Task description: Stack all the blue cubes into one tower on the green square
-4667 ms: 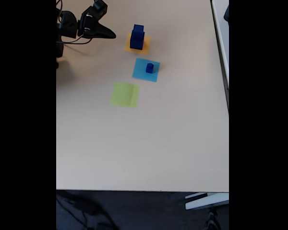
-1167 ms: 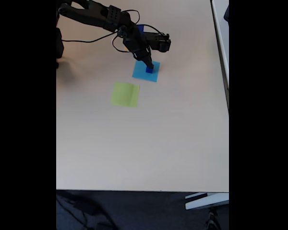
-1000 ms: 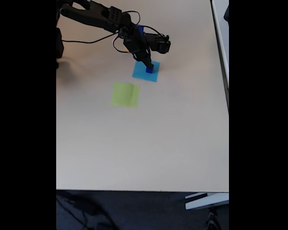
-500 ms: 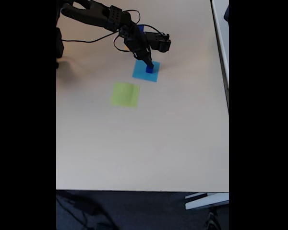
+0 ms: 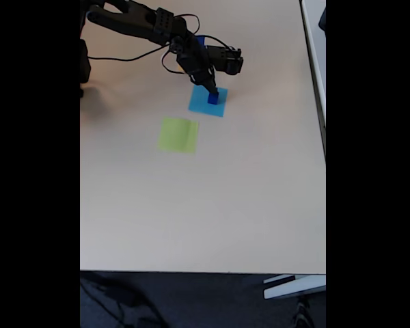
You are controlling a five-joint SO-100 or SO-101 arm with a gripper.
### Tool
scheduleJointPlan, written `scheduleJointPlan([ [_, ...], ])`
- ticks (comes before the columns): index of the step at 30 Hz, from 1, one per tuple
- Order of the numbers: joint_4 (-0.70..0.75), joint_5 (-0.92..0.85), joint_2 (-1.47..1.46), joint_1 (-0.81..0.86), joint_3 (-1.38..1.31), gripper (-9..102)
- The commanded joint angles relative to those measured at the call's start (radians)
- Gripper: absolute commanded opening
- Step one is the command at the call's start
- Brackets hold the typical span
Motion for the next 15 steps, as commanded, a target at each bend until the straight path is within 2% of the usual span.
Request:
scheduleJointPlan([
  [1,-0.017,0.011,0.008,0.009,-0.048,9],
  [15,-0.012,0.025,-0.011,0.032,-0.051,5],
])
